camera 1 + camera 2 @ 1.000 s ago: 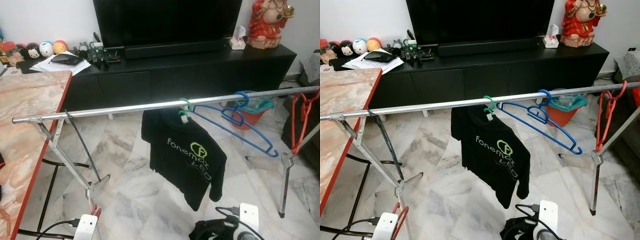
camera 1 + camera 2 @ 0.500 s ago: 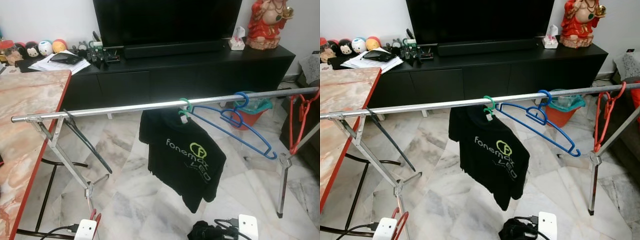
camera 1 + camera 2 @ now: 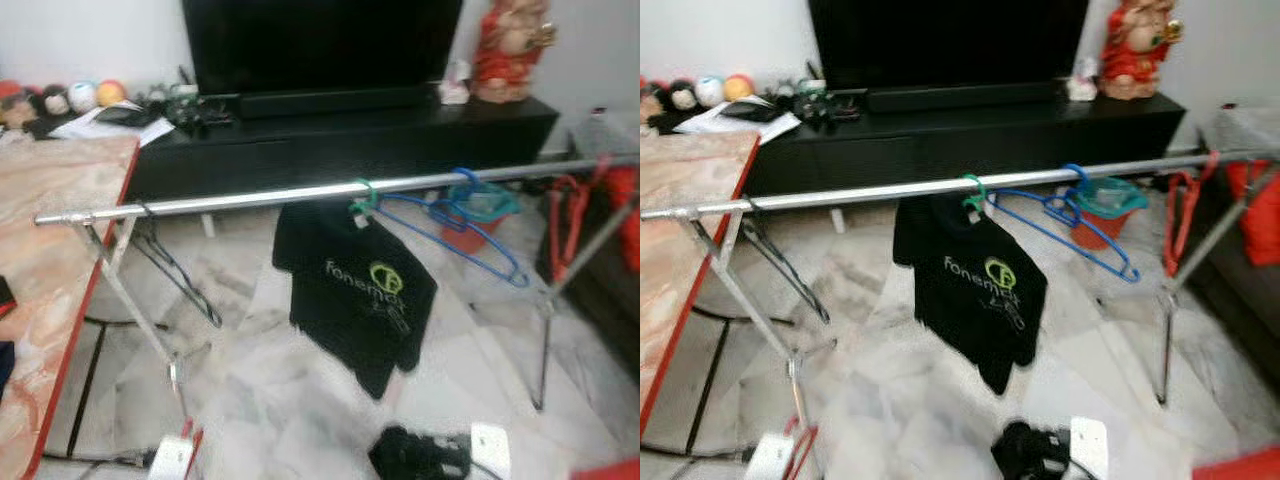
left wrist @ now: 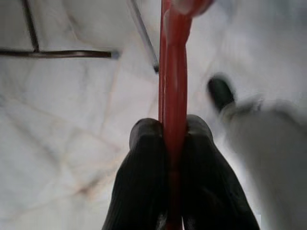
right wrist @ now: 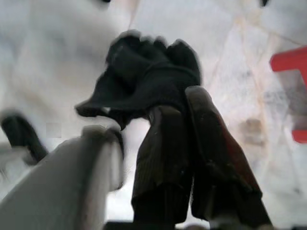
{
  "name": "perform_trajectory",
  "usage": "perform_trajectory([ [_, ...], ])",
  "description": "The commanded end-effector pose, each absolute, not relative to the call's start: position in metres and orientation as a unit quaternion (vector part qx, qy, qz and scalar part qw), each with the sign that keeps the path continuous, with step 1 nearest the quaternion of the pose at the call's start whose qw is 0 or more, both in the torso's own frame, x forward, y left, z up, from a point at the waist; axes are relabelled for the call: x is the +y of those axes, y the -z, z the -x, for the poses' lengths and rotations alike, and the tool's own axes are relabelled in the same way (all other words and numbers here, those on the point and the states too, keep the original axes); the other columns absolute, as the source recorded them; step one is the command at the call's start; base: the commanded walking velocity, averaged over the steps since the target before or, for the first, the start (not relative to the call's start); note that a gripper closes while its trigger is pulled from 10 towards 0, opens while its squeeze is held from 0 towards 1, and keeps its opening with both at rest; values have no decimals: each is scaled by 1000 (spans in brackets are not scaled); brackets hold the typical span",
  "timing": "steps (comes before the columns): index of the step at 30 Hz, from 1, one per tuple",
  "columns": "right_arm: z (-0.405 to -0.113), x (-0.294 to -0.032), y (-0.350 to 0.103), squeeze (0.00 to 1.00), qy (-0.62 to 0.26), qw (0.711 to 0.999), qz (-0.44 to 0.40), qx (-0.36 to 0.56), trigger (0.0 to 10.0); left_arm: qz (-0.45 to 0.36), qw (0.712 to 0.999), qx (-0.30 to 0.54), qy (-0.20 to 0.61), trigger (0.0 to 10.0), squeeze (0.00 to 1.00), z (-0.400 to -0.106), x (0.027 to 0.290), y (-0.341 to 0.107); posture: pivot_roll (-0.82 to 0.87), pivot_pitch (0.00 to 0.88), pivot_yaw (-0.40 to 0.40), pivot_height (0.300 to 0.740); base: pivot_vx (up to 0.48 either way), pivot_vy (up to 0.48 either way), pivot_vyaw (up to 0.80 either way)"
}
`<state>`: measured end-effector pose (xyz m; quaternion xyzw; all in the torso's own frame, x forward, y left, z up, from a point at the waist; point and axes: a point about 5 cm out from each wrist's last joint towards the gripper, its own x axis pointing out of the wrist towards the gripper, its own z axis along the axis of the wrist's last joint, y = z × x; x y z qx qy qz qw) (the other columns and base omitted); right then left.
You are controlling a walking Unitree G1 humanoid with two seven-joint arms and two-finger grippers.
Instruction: Hang hanger
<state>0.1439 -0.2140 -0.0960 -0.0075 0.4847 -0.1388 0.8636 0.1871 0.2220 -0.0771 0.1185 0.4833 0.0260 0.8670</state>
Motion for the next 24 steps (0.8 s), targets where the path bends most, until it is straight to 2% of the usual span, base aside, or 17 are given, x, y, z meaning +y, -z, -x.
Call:
perform_trajectory([
  [1,-165,-214,87,0,138,881,8,453,10000,-124,845,519,-23,10000,0,-166,225,87,-104,0,8,740,-274,0,0],
  [24,-177,-214,82,0,134,888,6,439,10000,-132,845,519,-14,10000,0,-170,228,84,-92,0,19,740,-271,0,0],
])
